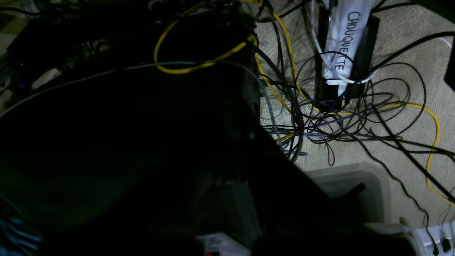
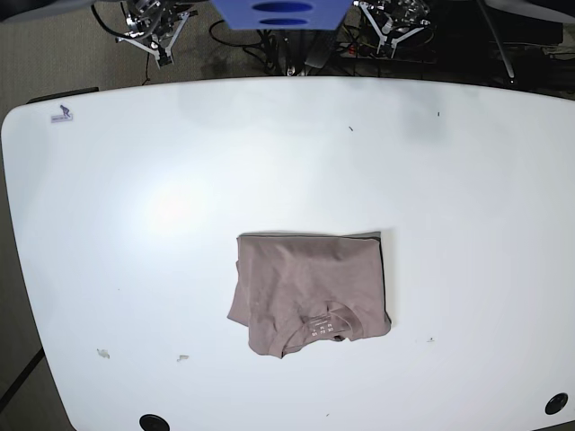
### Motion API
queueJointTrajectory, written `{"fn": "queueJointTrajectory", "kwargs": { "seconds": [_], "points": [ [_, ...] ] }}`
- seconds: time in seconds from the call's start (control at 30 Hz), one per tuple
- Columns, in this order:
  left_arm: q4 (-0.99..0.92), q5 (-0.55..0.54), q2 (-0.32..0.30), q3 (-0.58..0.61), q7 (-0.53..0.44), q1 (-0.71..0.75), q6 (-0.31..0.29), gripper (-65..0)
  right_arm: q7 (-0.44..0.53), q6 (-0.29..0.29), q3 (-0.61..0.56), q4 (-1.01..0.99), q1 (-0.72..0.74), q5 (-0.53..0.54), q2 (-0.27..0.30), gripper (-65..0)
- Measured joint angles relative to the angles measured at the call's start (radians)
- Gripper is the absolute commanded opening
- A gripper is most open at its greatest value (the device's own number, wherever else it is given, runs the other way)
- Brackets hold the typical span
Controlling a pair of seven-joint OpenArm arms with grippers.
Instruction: Fold the T-shirt properly
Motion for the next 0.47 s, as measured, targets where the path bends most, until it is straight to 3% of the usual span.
{"fn": "queueJointTrajectory", "kwargs": {
  "seconds": [0.47],
  "points": [
    [0.000, -0.004, 0.018, -0.003, -0.016, -0.003, 0.000, -64.9, 0.000, 0.000, 0.000, 0.000, 0.001, 0.000, 0.000, -65.0]
  ]
}}
